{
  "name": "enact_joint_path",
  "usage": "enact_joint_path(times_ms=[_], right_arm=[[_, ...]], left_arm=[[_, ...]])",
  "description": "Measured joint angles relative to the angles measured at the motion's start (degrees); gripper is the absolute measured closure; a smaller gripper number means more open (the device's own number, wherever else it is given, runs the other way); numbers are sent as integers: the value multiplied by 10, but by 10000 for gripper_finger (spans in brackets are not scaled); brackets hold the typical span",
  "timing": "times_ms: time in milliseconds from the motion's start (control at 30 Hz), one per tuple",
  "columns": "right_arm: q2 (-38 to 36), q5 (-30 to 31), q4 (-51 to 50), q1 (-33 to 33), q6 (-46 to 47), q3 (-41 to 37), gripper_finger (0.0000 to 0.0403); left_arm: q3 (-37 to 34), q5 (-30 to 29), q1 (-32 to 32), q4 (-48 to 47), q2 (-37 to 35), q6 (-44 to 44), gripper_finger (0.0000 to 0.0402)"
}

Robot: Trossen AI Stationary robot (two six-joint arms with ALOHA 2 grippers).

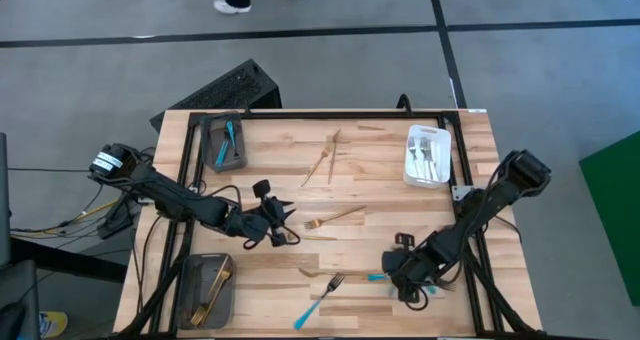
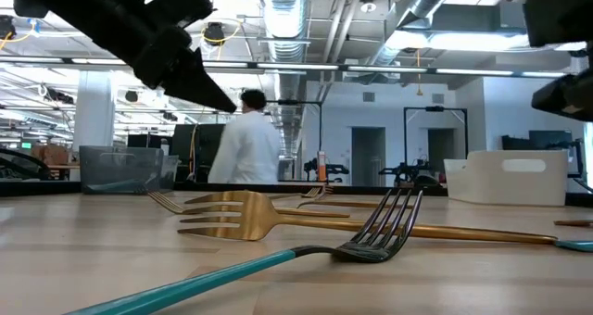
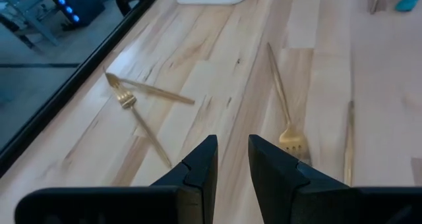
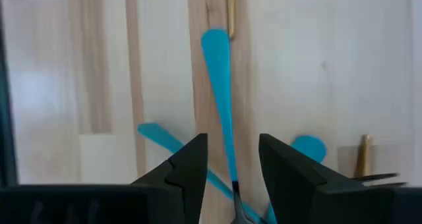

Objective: Sort silverware by color (type)
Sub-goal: Put the blue fork into the top black bin

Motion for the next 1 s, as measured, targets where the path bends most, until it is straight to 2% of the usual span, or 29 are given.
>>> enact_joint_path(times_ms=[400, 500, 633, 700, 767, 867, 933, 1000], right_arm=[[87, -43, 15, 3, 28, 3, 247], [88, -43, 7, -7, 38, 3, 276], [73, -11, 8, -18, 40, 0, 351], [64, 51, 14, -19, 41, -2, 382], [60, 171, 45, -23, 45, -2, 382], [48, 367, 78, -25, 59, -2, 368], [42, 466, 117, -27, 70, -1, 368], [36, 528, 151, -33, 68, -1, 374]], left_arm=[[-21, -1, 1, -14, 0, -40, 326], [-25, 0, 3, -15, 0, -53, 326], [-25, 0, 5, 3, 0, -104, 326], [-25, 2, 5, 32, 0, -159, 326], [-24, 12, 5, 58, 0, -188, 326], [-24, 25, 5, 88, 0, -168, 326], [-25, 23, 5, 103, 0, -150, 326], [-24, 22, 5, 115, 0, -138, 326]])
